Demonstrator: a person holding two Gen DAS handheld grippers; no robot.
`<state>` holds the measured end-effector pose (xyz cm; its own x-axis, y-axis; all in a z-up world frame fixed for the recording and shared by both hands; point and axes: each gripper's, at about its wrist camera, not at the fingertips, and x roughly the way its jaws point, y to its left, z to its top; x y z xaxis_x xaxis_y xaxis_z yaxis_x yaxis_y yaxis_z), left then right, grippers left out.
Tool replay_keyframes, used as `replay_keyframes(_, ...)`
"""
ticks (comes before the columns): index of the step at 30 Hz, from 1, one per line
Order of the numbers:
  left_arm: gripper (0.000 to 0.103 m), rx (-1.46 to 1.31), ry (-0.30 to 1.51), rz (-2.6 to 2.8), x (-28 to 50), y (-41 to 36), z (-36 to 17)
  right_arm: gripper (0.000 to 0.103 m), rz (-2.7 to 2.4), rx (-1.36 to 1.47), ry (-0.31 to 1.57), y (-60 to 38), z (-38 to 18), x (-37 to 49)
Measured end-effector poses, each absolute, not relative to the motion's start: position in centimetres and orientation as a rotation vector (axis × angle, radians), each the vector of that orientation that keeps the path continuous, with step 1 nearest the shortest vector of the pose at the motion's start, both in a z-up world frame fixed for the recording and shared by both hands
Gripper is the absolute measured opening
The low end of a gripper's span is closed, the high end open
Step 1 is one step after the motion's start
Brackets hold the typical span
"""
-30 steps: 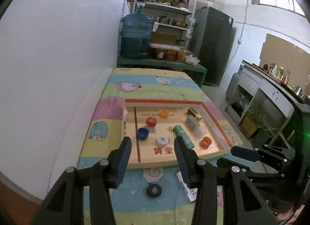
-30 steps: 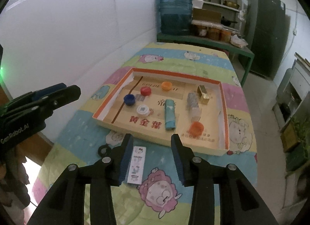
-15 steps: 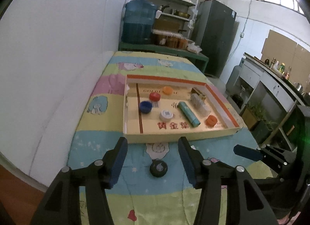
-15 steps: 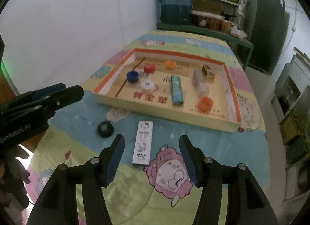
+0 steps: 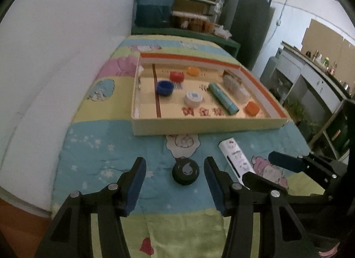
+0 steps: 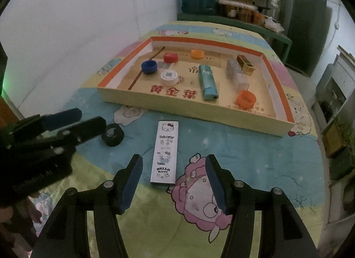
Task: Organize rigid objects
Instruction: 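Grasp the white Hello Kitty box with the right gripper while the left grasps the black cap, then carry the black cap and Hello Kitty box into the box lid and release both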
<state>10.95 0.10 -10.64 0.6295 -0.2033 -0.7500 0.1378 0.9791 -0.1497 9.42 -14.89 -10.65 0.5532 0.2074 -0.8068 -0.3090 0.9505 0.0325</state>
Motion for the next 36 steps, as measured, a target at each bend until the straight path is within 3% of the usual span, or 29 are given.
replay_keyframes(17,0.054,-0.043,0.9,-0.212,12.5,-0.7,-12.5,0.06,0.309,-0.165,0.955,-13.9,-12.6,10.7)
replay_keyframes(18,0.054,-0.05,0.898,-0.213,12.6,-0.6,-12.5,0.057,0.311,-0.165,0.953,-13.9,-12.6,10.7)
replay_keyframes(19,0.052,-0.052,0.896,-0.211,12.6,-0.6,-12.5,0.047,0.311,-0.166,0.95,-13.9,-12.6,10.7)
replay_keyframes(21,0.043,-0.053,0.892,-0.212,12.6,-0.5,-12.5,0.036,0.314,-0.166,0.943,-13.8,-12.5,10.8)
replay_keyframes(22,0.033,-0.065,0.892,-0.223,12.6,-0.4,-12.5,0.025,0.32,-0.162,0.943,-13.9,-12.5,10.8)
replay_keyframes(36,0.03,-0.122,0.857,-0.248,12.1,0.3,-11.4,0.025,0.336,-0.127,0.937,-14.4,-11.9,10.8)
